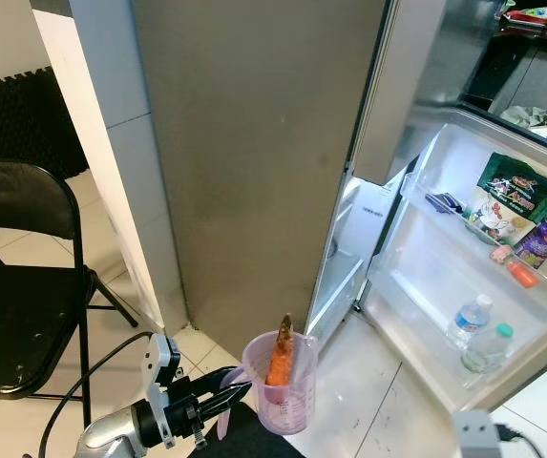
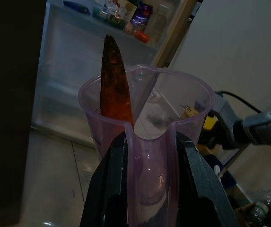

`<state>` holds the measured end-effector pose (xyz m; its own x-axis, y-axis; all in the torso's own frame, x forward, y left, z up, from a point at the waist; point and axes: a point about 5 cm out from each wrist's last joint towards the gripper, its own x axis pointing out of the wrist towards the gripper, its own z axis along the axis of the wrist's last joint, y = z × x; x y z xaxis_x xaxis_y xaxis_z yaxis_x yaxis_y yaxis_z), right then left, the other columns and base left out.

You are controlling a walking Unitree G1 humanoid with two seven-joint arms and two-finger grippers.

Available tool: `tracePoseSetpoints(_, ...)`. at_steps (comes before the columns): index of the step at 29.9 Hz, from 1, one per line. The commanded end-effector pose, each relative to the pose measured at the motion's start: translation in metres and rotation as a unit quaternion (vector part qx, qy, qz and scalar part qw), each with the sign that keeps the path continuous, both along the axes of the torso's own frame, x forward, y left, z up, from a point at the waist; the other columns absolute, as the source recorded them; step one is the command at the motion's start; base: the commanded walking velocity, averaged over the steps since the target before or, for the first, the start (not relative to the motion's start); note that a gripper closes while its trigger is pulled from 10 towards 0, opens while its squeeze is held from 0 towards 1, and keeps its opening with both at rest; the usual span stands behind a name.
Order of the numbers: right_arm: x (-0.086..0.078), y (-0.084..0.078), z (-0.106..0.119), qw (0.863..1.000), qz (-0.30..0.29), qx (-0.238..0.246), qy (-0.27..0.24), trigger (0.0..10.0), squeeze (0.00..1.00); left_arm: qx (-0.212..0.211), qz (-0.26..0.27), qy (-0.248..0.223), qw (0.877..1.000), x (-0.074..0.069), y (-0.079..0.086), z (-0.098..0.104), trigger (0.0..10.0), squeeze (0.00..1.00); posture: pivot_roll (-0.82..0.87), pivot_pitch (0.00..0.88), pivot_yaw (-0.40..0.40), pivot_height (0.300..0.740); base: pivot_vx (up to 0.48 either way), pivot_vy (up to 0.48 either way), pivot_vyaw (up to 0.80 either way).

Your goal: Restocking fridge

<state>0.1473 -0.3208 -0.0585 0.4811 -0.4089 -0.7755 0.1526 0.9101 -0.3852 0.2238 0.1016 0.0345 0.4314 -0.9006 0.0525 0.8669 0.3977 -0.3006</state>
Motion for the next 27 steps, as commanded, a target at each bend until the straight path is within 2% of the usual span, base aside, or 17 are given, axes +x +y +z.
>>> tracePoseSetpoints(1,-0.007,0.006,-0.006,1.0,0.017,0.013,0.023,10.0,0.0,-0.011,-0.008,0.012,1.0,0.001,-0.006,0.0,10.0,0.0,-0.02,0.0,-0.06,0.74,0.0,-0.27,0.0)
tracePoseSetpoints(5,-0.012,0.008,-0.009,0.998,0.036,0.021,0.049,10.0,0.0,-0.012,-0.013,0.018,1.0,0.001,-0.008,-0.001,10.0,0.0,-0.02,0.0,-0.061,0.74,0.062,-0.343,0.37)
tracePoseSetpoints(14,-0.008,0.007,-0.007,0.997,0.048,0.015,0.05,10.0,0.0,-0.016,-0.011,0.02,1.0,0.003,-0.011,0.0,10.0,0.0,-0.03,0.0,-0.064,0.74,0.259,-0.401,0.74)
tracePoseSetpoints(18,-0.003,0.005,-0.005,0.997,0.062,-0.004,0.053,10.0,0.0,-0.018,-0.011,0.02,1.0,0.004,-0.013,0.0,10.0,0.0,-0.03,0.0,-0.065,0.74,0.261,-0.399,0.0)
tracePoseSetpoints(27,0.004,0.005,-0.001,0.997,0.072,-0.007,0.041,10.0,0.0,-0.019,-0.011,0.022,1.0,0.004,-0.014,0.001,10.0,0.0,-0.03,0.0,-0.066,0.74,0.26,-0.4,0.0)
